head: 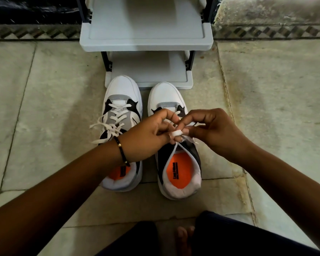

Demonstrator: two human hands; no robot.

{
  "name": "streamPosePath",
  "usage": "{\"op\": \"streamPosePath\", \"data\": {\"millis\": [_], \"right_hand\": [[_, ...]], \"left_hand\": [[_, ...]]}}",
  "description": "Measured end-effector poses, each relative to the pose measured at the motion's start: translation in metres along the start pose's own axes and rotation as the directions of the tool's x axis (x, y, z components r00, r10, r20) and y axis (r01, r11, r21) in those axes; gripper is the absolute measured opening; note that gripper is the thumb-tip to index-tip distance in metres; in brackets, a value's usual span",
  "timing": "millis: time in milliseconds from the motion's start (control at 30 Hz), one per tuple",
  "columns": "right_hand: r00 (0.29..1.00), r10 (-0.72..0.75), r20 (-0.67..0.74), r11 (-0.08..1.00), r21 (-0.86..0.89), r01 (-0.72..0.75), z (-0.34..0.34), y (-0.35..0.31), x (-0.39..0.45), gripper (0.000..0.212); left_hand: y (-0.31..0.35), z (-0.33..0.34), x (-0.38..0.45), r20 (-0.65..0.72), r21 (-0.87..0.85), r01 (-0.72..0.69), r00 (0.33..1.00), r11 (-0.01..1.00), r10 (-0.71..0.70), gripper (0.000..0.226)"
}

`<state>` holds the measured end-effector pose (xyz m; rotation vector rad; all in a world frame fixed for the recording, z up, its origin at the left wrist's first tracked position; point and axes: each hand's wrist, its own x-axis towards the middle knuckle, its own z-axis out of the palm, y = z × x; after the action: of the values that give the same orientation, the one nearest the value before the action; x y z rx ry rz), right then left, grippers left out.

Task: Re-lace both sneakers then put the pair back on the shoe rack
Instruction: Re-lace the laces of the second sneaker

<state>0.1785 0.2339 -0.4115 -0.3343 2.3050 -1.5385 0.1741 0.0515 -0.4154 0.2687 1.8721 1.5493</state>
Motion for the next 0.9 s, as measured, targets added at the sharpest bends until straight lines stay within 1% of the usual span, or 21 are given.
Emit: {"op": "streamPosePath", "data": {"millis": [33,100,167,233,300,367,433,467,533,667,767,800,900], "right_hand": [[0.999,-0.035,-0.001,0.999,-0.026,0.035,0.0,0.001,0.0,0.015],[0.988,-0.157,0.015,0.975,-0.156,0.157,-0.001,0.001,0.0,0.014],[0.955,-0.293,0.051,0.905,-0.307,0.295,-0.004,0.001,0.0,0.013],[0.926,-0.366,0.087,0.85,-0.375,0.371,-0.008,0.002,0.001,0.014],[0.918,-0.383,0.105,0.827,-0.403,0.392,-0.009,0.002,0.0,0.013],[0.918,-0.376,0.129,0.806,-0.442,0.393,-0.009,0.002,-0.001,0.013],[0.931,-0.331,0.154,0.808,-0.464,0.363,-0.007,0.0,-0.003,0.007],[0.942,-0.298,0.157,0.814,-0.474,0.336,-0.006,-0.001,-0.004,0.005],[0.96,-0.245,0.138,0.819,-0.5,0.281,-0.002,-0.001,-0.007,0.009],[0.968,-0.242,0.068,0.81,-0.535,0.24,0.006,0.002,-0.012,0.018],[0.97,-0.244,0.004,0.801,-0.562,0.204,0.013,0.005,-0.016,0.02],[0.97,-0.241,-0.033,0.81,-0.558,0.182,0.015,0.007,-0.017,0.022],[0.962,-0.234,-0.14,0.837,-0.533,0.126,0.019,0.009,-0.018,0.023]], "left_hand": [[0.001,-0.003,0.001,0.037,-0.024,0.034,0.999,0.999,-0.033,0.023],[0.002,-0.009,0.004,0.093,-0.07,0.09,0.992,0.993,-0.083,0.022],[0.003,-0.013,0.004,0.13,-0.103,0.119,0.986,0.987,-0.106,0.021],[0.003,-0.011,0.004,0.131,-0.118,0.135,0.984,0.984,-0.12,0.021],[0.0,-0.007,0.004,0.075,-0.126,0.13,0.99,0.984,-0.121,0.022],[-0.003,-0.002,0.004,-0.025,-0.121,0.11,0.993,0.987,-0.113,0.026],[-0.004,0.003,0.002,-0.129,-0.094,0.071,0.988,0.993,-0.083,0.03],[-0.004,0.005,0.0,-0.173,-0.063,0.045,0.983,0.997,-0.055,0.031],[-0.002,0.01,-0.004,-0.239,0.023,-0.005,0.971,1.0,0.011,0.031],[0.004,0.016,-0.011,-0.314,0.134,-0.071,0.943,0.988,0.111,0.026],[0.006,0.019,-0.015,-0.347,0.255,-0.066,0.925,0.965,0.156,0.022],[0.005,0.02,-0.016,-0.358,0.274,-0.061,0.92,0.96,0.161,0.02],[0.003,0.025,-0.017,-0.399,0.243,-0.04,0.907,0.969,0.137,0.011]]}}
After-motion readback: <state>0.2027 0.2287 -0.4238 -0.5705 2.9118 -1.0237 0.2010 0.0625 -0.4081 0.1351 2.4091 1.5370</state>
